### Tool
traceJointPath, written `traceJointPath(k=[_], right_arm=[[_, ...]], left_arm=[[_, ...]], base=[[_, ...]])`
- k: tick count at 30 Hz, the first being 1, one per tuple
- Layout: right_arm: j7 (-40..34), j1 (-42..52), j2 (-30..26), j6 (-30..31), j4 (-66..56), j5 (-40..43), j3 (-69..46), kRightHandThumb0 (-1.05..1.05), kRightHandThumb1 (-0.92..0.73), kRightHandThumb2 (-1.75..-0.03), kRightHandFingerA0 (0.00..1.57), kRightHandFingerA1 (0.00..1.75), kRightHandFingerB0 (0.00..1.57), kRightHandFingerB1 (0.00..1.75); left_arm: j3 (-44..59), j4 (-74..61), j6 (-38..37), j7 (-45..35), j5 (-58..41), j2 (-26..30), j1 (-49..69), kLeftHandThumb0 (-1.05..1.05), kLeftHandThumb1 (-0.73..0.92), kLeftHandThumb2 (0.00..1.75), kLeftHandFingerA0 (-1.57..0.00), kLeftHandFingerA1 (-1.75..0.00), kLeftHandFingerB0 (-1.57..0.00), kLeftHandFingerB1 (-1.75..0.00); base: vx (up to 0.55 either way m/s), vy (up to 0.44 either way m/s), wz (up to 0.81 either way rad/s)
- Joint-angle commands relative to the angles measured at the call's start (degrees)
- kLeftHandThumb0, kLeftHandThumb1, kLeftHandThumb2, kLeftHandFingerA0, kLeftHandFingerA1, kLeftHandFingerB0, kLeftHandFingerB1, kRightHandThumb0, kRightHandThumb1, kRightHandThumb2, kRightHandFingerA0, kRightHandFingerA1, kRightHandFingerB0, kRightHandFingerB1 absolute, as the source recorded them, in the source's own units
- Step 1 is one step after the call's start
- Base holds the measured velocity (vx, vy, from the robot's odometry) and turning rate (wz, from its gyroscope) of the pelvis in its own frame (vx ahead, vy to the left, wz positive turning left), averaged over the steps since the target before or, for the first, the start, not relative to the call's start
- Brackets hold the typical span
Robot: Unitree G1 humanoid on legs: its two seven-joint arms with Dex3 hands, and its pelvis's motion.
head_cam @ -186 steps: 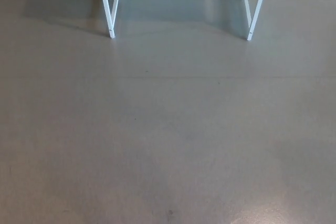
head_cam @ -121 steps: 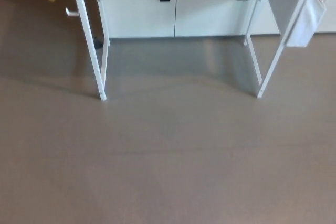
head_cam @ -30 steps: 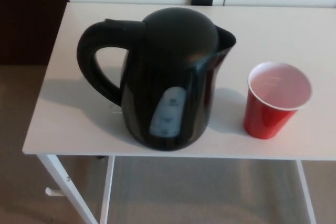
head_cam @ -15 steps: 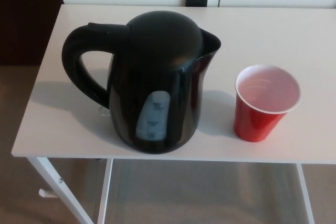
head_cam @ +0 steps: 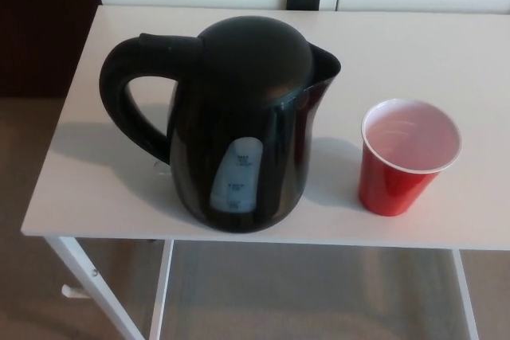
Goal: The robot walk towards a table in front and uses its left hand to pick up the pot from the base and pour water to the cup on the right hand side
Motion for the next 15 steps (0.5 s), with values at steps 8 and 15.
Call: traceJointPath(k=[8,15], right_arm=[[-2.1,-1.1,0.0,1.4,-1.3,-0.1,0.0,-0.33,-0.53,-0.59,0.55,0.48,0.28,0.36],[-1.9,-1.3,-0.2,1.9,-2.1,-0.2,0.6,-0.28,-0.53,-0.55,0.55,0.47,0.27,0.34]], left_arm=[[-4.4,-43.9,11.1,6.4,1.2,9.6,-10.2,-0.41,0.42,0.57,-0.06,-0.26,-0.1,-0.26],[-13.3,-43.8,9.8,8.1,10.2,10.0,-19.9,-0.31,0.24,0.83,-0.02,-0.51,0.0,-0.48]], base=[[0.0,0.0,0.0],[0.0,0.0,0.0]])
